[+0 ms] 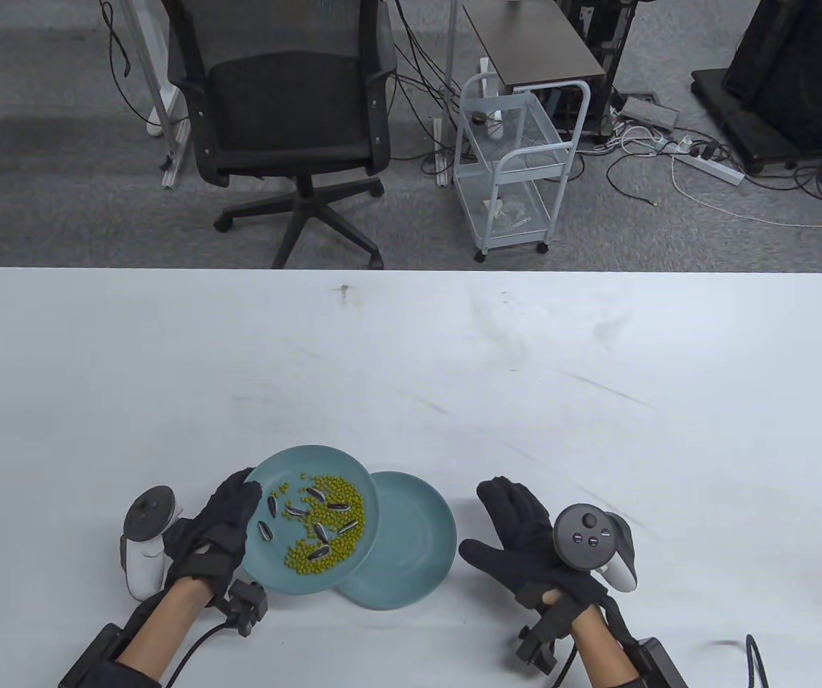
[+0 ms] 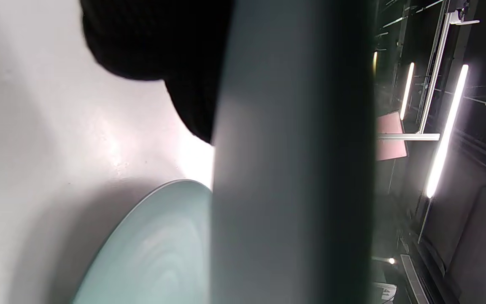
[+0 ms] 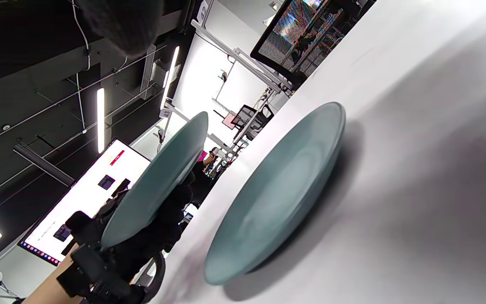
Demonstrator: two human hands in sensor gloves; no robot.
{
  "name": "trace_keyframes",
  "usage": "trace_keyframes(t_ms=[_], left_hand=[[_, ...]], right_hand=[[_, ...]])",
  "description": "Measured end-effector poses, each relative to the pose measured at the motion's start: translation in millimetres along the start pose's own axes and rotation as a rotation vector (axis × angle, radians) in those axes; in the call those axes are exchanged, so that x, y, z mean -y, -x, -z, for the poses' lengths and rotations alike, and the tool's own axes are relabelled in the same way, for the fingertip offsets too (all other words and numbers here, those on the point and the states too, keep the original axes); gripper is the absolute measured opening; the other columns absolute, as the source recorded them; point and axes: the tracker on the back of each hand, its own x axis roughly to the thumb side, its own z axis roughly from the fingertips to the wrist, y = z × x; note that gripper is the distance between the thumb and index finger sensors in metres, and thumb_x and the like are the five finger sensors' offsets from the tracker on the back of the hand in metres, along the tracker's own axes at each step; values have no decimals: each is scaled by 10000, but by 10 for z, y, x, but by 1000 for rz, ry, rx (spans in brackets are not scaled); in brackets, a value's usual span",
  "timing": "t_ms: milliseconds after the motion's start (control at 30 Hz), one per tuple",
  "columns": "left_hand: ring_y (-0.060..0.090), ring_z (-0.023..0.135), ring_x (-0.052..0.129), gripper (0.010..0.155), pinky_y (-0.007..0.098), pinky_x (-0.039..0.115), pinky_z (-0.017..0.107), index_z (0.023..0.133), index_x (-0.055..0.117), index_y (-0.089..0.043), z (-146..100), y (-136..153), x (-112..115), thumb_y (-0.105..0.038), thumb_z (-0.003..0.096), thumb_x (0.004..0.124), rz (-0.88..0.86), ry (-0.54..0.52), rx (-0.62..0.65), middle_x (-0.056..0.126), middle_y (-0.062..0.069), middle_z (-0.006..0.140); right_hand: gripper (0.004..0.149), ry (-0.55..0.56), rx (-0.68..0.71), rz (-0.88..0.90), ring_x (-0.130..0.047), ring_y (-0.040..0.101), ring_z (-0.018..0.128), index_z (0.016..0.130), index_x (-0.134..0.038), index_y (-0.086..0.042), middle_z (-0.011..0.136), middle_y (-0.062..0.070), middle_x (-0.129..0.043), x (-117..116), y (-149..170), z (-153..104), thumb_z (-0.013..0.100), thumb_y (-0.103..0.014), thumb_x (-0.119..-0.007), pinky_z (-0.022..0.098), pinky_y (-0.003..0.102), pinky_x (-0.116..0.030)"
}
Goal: Pick sunflower seeds with hand pinch into plate
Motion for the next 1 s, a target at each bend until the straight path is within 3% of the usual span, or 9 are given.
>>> trace_keyframes(t_ms=[167,300,533,767,900,1000], left_hand=[[174,446,1017,469,332,848,338,1042,487,-236,-9,74,32,-414,619,584,-8,-23,-7,874,41,811],[175,451,1016,469,330,848,342,1043,479,-238,-22,80,70,-416,622,580,-17,-15,-5,870,38,816],[175,449,1016,469,333,847,340,1042,481,-236,-23,127,165,-416,621,582,-1,-5,-26,870,43,815],[176,449,1016,470,331,848,341,1043,480,-238,-13,144,154,-419,621,580,13,-16,-19,869,40,816],[162,455,1016,467,327,846,348,1044,489,-251,4,140,157,-440,627,584,4,7,-19,872,32,818],[152,458,1019,467,318,852,349,1045,486,-256,17,163,172,-446,629,579,1,18,-24,872,20,821]], right_hand=[[850,40,-6,-35,-78,660,934,1109,-302,12,1103,379,-143,35,-50,10,595,-472,-776,574,793,-101],[727,97,20,-90,-86,664,936,1099,-428,-11,1104,385,-154,14,-262,102,599,-377,-808,576,795,-101],[510,28,64,-327,-93,667,943,990,-633,-9,1108,384,-179,-220,-809,442,585,-245,-836,584,796,-101],[446,-75,21,-549,-100,664,957,950,-705,-10,1121,374,-204,-486,-1265,794,574,-199,-852,600,795,-111],[431,-55,-13,-581,-116,668,959,940,-727,-19,1123,373,-225,-637,-1321,838,570,-199,-855,604,795,-127],[455,-55,51,-571,-129,666,961,951,-732,-13,1124,370,-249,-782,-1289,815,559,-200,-869,605,796,-135]])
